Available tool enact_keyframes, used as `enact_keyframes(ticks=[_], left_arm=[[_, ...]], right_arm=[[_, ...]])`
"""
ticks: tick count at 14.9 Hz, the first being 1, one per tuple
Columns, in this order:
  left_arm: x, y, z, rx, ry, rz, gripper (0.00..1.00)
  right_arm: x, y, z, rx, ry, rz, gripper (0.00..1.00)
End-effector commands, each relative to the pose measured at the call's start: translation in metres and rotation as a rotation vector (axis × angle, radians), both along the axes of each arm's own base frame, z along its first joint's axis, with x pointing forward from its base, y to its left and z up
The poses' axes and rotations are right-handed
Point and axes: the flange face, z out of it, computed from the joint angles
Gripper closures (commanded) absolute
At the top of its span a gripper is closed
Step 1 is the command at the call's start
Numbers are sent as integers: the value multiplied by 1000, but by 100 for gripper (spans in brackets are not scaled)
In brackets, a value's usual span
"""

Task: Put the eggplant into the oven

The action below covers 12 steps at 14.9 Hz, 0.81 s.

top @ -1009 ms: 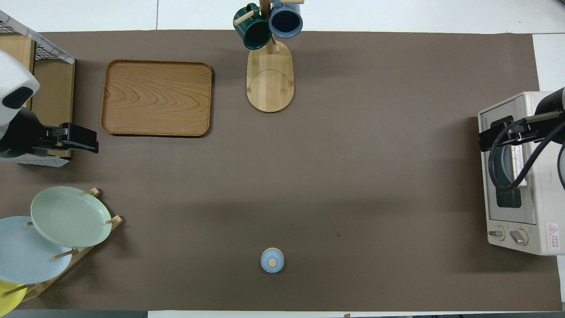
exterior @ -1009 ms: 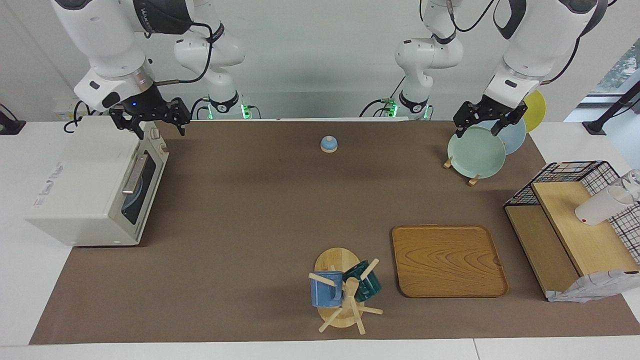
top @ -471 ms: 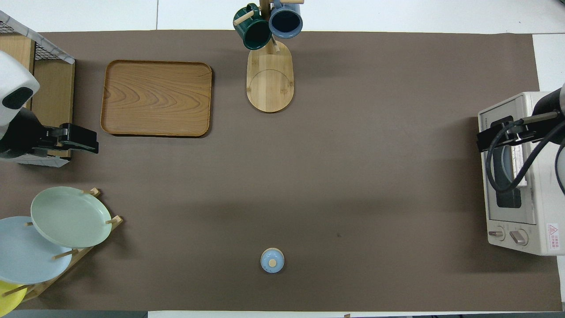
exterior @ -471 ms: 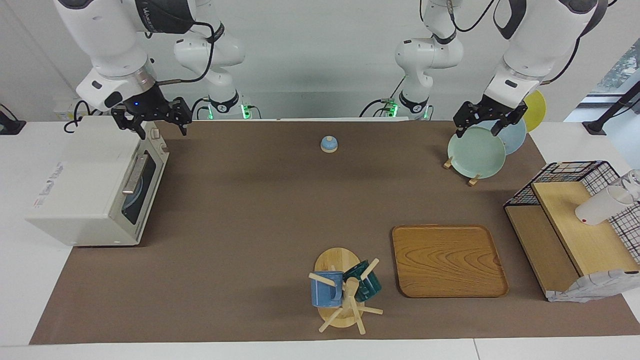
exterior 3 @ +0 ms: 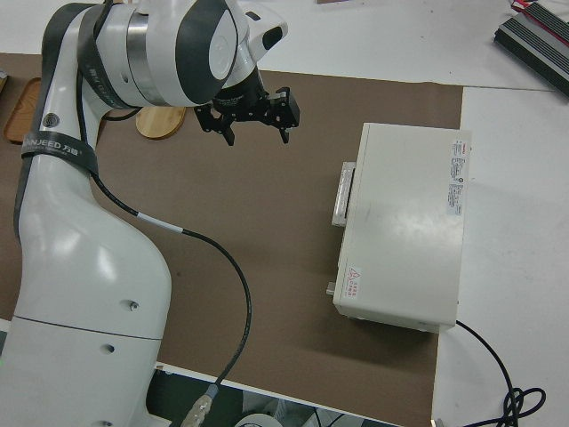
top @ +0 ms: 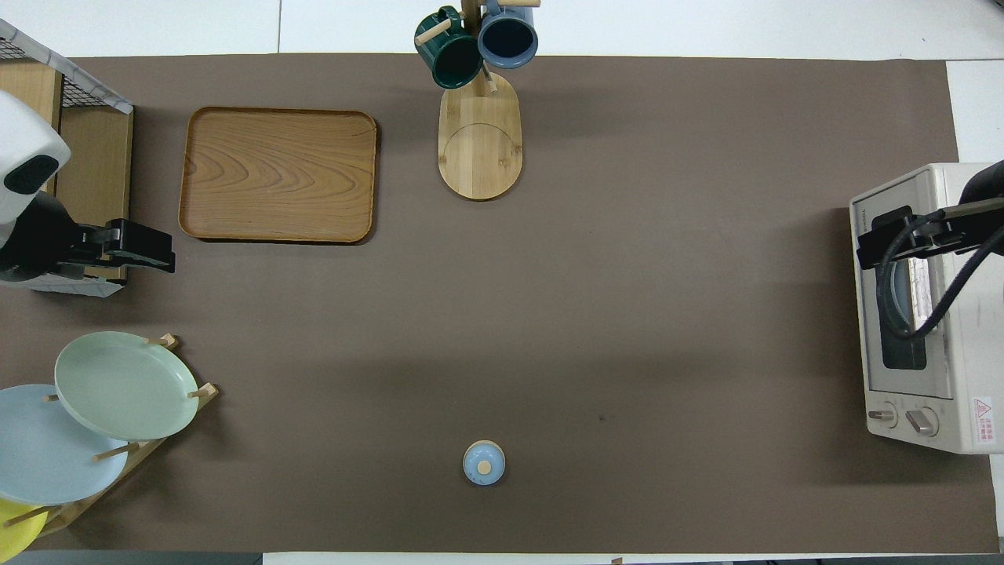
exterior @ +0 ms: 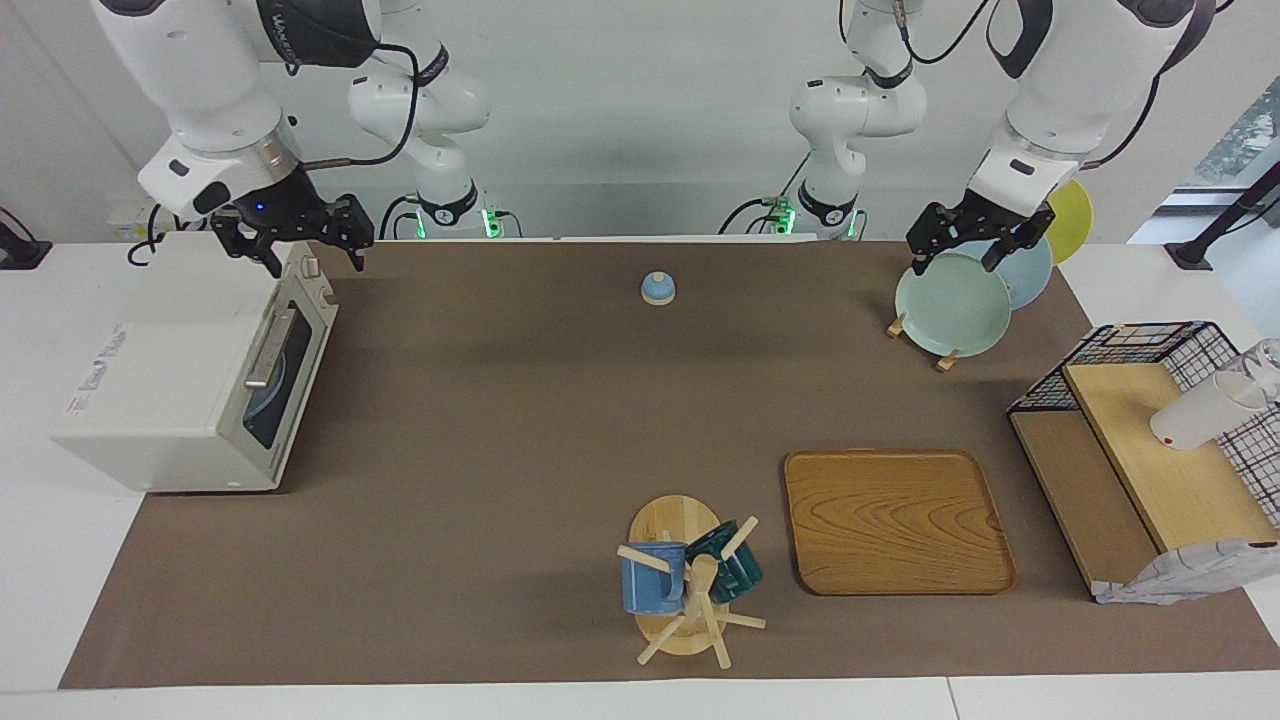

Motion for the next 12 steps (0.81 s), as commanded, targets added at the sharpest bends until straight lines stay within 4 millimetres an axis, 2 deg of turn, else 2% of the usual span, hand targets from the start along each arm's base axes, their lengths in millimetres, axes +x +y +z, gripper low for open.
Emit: enact_keyframes(ticks=[1, 10, 12], left_arm=[[-3, 3, 1, 2, 12, -4, 0], [-3, 3, 1, 2, 12, -3, 0], [-3, 3, 1, 2, 12, -4, 0]], right_arm=[[-6, 2, 9, 18, -4, -18, 0], [-3, 4, 4, 11, 4, -11, 0], [-3, -1, 4, 17, 5, -21, 0]])
